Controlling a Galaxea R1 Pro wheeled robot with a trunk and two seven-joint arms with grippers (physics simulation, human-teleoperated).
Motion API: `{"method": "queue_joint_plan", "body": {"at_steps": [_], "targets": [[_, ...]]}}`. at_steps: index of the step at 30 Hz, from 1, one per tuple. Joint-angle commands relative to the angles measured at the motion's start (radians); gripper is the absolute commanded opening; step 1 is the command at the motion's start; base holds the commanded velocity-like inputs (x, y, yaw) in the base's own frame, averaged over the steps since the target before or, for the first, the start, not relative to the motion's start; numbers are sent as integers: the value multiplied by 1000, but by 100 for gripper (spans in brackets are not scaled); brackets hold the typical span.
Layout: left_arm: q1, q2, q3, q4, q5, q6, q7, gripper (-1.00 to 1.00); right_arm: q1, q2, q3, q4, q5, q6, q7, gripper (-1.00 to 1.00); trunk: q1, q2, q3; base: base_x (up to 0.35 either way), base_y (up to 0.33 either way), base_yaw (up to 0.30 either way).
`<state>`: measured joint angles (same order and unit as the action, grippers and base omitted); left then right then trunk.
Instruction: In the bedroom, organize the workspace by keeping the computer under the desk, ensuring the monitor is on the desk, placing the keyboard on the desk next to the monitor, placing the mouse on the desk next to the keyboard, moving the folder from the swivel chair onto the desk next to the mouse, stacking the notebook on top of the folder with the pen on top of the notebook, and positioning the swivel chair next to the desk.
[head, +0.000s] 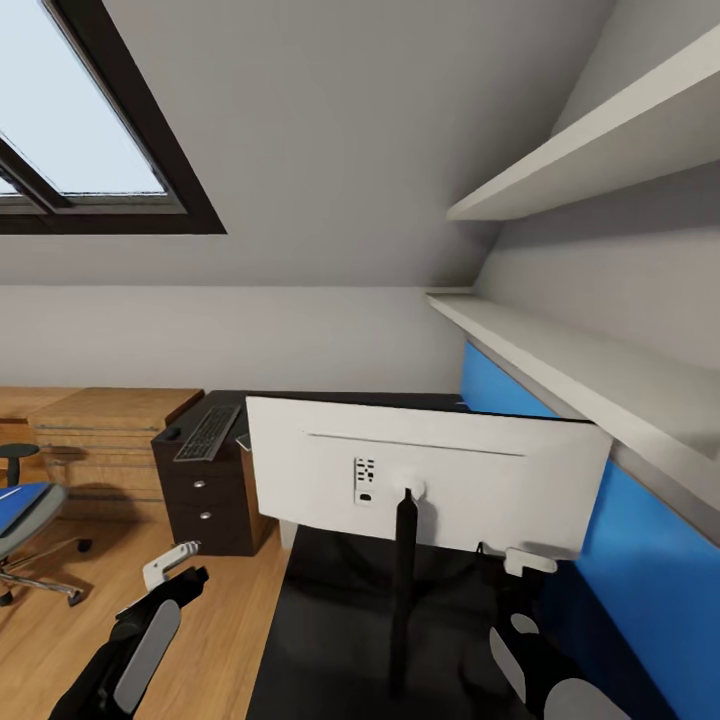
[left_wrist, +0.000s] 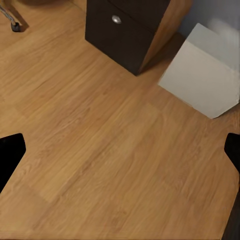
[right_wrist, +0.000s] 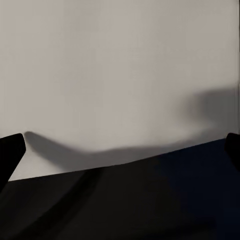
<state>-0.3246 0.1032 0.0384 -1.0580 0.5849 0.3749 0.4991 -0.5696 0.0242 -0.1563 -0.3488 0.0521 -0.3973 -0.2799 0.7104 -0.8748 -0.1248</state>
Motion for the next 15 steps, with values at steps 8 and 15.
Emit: {"method": "queue_joint_plan", "body": {"at_steps": [8,15], "targets": [[-1,0,28,0,9,4,5,100,-1,-4,-5,1,5,-3,-1,100,0,-1,-2,104,70,0],[-1,1,30,0,9,4,5,100,-1,-4,-5,1,5,-2,-1,100,0,-1,-2,87,11,0]]}}
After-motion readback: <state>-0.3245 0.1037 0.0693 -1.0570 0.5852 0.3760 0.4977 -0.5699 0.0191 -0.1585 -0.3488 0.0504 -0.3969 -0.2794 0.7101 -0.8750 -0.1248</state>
